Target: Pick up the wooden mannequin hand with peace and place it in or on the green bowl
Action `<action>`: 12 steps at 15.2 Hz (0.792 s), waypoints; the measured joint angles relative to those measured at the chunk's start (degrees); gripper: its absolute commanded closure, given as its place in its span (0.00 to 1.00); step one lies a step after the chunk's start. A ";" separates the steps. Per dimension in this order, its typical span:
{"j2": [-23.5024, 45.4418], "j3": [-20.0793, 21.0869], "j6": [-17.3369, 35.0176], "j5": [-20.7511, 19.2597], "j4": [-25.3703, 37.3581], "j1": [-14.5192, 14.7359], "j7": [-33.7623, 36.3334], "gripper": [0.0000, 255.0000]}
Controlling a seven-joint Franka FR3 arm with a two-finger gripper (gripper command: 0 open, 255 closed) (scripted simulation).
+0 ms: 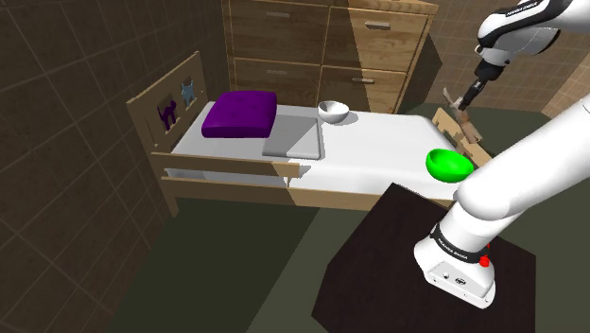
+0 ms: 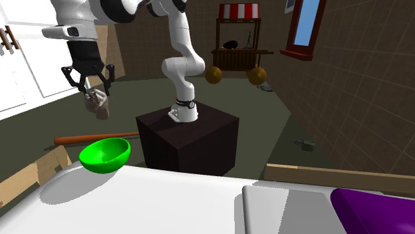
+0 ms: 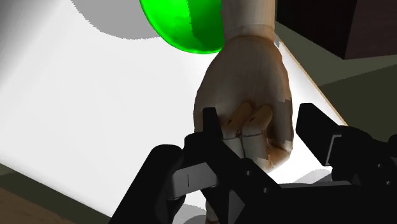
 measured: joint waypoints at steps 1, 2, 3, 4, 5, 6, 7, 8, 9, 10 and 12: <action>-0.33 -0.73 -0.42 -0.30 0.26 -0.51 -1.13 1.00; -0.96 -1.41 -0.49 -0.88 -0.05 -1.19 -2.19 1.00; -1.53 -2.07 -0.85 -1.40 -0.05 -1.83 -3.25 1.00; -1.73 -2.81 -1.49 -1.59 0.54 -2.25 -4.39 1.00; -1.27 -4.19 -1.82 -1.35 1.38 -2.46 -6.13 1.00; -1.39 -4.95 -2.24 -1.50 1.80 -2.82 -7.28 1.00; -1.52 -5.47 -2.15 -1.67 1.67 -3.11 -8.00 1.00; -1.38 -5.89 -1.58 -1.64 1.23 -3.16 -8.42 1.00; -1.16 -6.25 -1.00 -1.54 0.82 -3.13 -8.74 1.00; -0.83 -6.59 -0.25 -1.35 0.34 -3.02 -8.99 1.00; -0.48 -7.07 1.26 -1.22 -0.92 -2.96 -9.31 1.00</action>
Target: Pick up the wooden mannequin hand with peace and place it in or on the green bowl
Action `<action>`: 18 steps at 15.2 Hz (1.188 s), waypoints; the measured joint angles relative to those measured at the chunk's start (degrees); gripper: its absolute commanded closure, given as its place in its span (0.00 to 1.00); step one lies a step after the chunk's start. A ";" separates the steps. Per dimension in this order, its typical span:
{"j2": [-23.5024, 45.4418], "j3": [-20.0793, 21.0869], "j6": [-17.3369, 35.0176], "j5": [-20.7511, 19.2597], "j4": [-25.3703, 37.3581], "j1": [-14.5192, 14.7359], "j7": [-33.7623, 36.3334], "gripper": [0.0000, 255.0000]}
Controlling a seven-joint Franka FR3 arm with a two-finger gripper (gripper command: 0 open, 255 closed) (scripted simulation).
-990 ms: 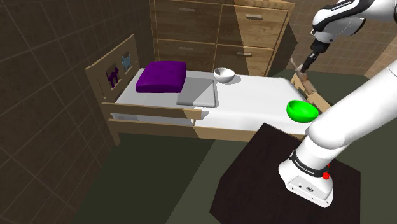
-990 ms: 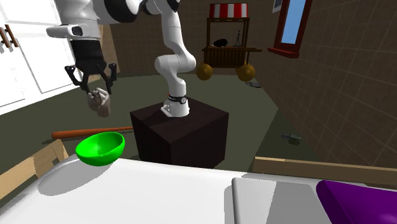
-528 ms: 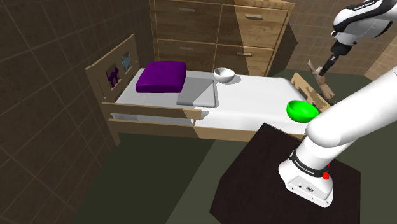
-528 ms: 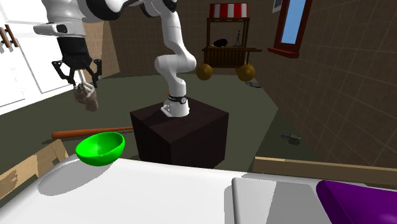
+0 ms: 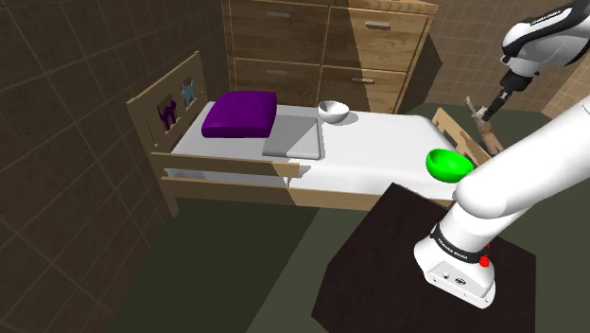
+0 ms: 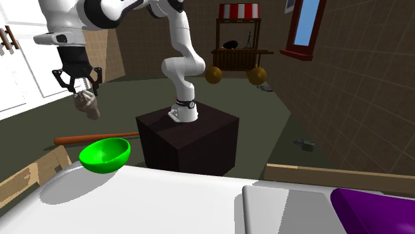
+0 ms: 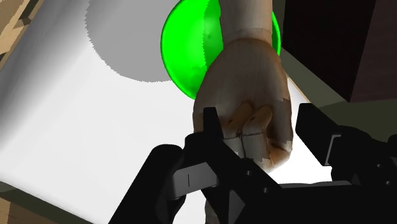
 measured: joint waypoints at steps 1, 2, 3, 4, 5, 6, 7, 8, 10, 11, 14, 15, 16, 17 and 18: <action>0.62 -0.54 0.89 0.43 -0.43 0.26 -0.41 1.00; 1.06 -0.99 1.67 0.72 -0.88 0.40 -0.82 1.00; 1.49 -1.39 2.50 1.02 -1.38 0.56 -1.14 1.00; 1.93 -1.69 3.35 1.35 -1.92 0.78 -1.31 1.00; 2.29 -2.01 4.24 1.58 -2.57 0.90 -1.57 1.00; 2.81 -2.43 4.98 2.00 -2.93 1.12 -1.96 1.00; 3.46 -2.90 5.86 2.54 -3.37 1.42 -2.38 1.00; 3.85 -3.20 6.69 2.85 -3.95 1.57 -2.65 1.00; 4.89 -4.00 8.22 3.76 -4.81 2.00 -3.48 1.00; 5.46 -4.39 9.01 4.30 -5.24 2.24 -3.92 1.00; 7.99 -5.96 11.57 6.87 -6.32 3.32 -5.97 1.00; 8.20 -6.07 11.91 7.10 -6.54 3.40 -6.14 1.00; 8.47 -6.21 12.15 7.40 -6.62 3.50 -6.36 1.00; 8.55 -6.25 12.23 7.48 -6.66 3.53 -6.43 1.00; 8.58 -6.27 12.28 7.52 -6.68 3.54 -6.45 1.00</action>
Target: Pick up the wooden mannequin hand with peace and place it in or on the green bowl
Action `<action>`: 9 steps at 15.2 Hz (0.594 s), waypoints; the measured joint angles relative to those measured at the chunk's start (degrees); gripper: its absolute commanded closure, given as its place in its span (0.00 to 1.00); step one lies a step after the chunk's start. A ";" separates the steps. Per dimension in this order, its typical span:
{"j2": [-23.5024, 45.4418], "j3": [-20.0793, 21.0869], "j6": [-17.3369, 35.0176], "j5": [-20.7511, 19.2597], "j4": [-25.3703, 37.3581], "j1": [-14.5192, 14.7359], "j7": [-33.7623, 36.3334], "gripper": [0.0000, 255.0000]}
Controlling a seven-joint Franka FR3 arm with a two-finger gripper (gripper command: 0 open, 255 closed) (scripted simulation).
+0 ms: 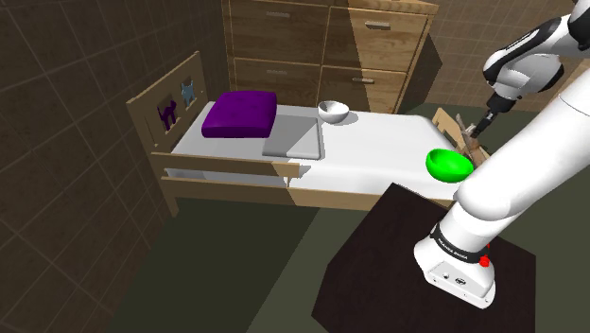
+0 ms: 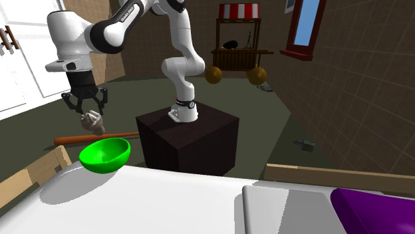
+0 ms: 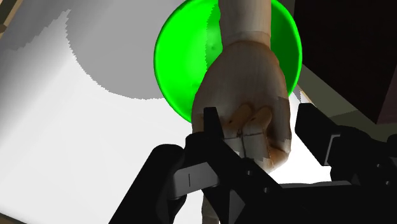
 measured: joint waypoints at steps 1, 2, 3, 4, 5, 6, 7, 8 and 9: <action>0.02 -0.01 0.02 0.02 -0.01 0.01 -0.01 1.00; 0.03 -0.01 0.03 0.03 -0.01 0.01 -0.02 1.00; 0.03 -0.02 0.03 0.04 -0.01 0.01 -0.03 0.00; 0.03 -0.02 0.04 0.04 -0.01 0.01 -0.03 0.00; 0.03 -0.02 0.04 0.05 0.00 0.01 -0.03 0.00; 0.04 -0.02 0.04 0.05 0.00 0.01 -0.04 0.00; 0.04 -0.02 0.05 0.05 0.00 0.01 -0.04 0.00; 0.04 -0.02 0.05 0.05 0.00 0.01 -0.04 0.00; 0.04 -0.02 0.05 0.05 0.00 0.01 -0.04 0.00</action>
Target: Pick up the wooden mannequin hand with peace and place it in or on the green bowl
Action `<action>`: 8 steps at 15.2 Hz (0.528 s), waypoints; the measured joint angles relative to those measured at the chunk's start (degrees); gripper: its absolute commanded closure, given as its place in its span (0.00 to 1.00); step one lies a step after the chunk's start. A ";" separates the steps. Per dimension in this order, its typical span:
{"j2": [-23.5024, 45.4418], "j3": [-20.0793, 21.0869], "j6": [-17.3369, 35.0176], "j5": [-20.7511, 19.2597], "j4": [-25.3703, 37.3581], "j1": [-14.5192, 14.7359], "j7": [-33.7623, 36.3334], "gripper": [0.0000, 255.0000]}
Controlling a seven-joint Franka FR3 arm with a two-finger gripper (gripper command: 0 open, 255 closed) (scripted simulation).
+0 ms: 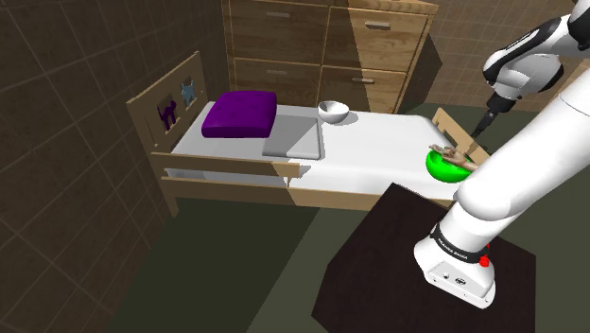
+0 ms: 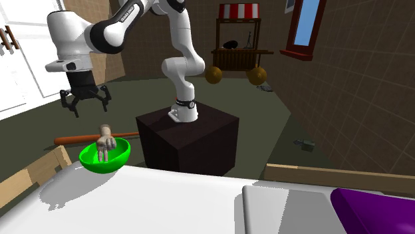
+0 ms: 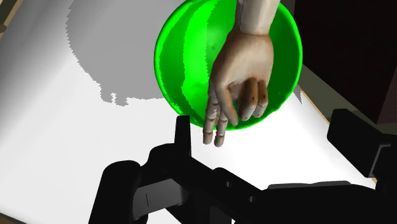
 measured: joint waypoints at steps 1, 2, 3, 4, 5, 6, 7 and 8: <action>-1.05 0.48 -0.85 -1.07 0.30 -0.40 0.76 0.00; -2.08 1.02 -2.08 -2.11 0.95 -0.76 1.55 0.00; -3.60 1.88 -3.83 -3.55 1.79 -1.34 2.62 0.00; -5.69 3.20 -5.84 -5.45 2.50 -2.27 4.06 0.00; -6.20 3.52 -6.87 -5.93 3.18 -2.55 4.35 0.00; -6.52 3.87 -7.33 -6.21 3.40 -2.67 4.72 0.00; -6.60 3.94 -7.49 -6.30 3.48 -2.72 4.77 0.00; -6.74 4.02 -7.66 -6.43 3.54 -2.80 4.84 0.00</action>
